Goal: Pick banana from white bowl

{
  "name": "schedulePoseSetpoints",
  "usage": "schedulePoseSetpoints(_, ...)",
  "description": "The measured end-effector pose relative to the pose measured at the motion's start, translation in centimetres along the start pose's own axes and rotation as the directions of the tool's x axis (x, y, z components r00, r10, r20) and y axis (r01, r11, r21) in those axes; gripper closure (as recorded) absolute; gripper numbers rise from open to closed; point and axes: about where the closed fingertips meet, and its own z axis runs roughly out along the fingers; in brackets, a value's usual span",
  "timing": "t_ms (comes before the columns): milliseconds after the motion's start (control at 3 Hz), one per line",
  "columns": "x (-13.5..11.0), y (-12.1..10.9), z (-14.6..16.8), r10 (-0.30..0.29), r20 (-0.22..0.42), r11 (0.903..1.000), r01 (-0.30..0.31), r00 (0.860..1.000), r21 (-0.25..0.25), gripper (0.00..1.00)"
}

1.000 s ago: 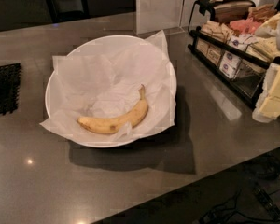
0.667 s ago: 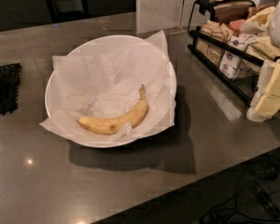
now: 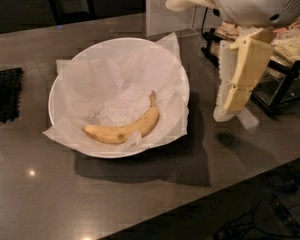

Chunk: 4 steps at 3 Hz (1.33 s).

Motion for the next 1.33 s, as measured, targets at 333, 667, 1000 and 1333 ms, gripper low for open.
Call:
schedulePoseSetpoints(333,-4.2,-1.3,1.7,-0.092,0.04,0.9956,0.092,0.995,-0.016,0.0)
schedulePoseSetpoints(667,-5.3,-2.6,3.9,-0.104,0.025,0.9946,0.104,0.994,-0.002,0.0)
schedulePoseSetpoints(1000,-3.8,-3.8,6.8,-0.073,-0.017,0.9973,0.073,0.997,-0.015,0.0)
schedulePoseSetpoints(1333,-1.1,-4.9,9.8,-0.03,-0.076,0.9987,0.027,0.997,-0.044,0.0)
